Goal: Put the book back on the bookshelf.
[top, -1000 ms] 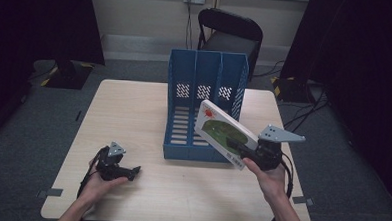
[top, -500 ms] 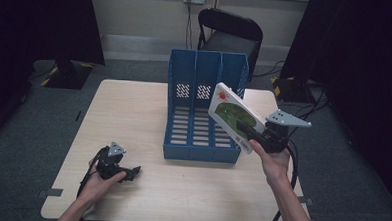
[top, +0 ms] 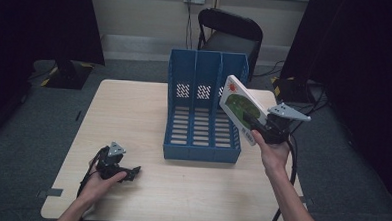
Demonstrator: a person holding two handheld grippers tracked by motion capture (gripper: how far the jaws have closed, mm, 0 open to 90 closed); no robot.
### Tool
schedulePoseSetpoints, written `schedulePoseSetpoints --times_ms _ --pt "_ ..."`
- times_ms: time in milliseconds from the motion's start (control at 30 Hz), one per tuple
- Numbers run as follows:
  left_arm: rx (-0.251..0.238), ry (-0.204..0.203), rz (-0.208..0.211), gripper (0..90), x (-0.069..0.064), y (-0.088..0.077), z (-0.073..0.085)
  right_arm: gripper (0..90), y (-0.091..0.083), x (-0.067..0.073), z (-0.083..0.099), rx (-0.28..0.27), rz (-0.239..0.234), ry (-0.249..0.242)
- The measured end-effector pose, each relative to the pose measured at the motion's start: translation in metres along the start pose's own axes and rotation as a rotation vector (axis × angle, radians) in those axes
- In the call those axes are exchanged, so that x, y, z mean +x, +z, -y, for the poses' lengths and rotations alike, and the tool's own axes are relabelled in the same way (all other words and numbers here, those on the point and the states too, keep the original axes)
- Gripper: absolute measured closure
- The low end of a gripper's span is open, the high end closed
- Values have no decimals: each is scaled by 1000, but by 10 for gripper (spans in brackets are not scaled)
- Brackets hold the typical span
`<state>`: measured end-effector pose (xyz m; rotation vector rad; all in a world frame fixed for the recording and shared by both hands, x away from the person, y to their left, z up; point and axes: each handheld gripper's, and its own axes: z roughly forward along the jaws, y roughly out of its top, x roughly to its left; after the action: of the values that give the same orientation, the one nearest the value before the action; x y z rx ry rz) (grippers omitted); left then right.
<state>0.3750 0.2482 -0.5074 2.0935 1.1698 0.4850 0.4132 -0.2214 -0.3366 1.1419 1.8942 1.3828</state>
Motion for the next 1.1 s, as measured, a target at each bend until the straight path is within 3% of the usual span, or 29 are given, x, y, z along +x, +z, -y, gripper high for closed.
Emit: schedulePoseSetpoints --times_ms 333,833,1100 --pt "1 0 -1 0 0 0 0 765 26 5 -2 21 88 12" --pt "1 1 -1 0 0 0 0 764 59 1 9 66 162 53" --pt "0 1 1 0 0 0 0 764 73 7 17 79 196 65"
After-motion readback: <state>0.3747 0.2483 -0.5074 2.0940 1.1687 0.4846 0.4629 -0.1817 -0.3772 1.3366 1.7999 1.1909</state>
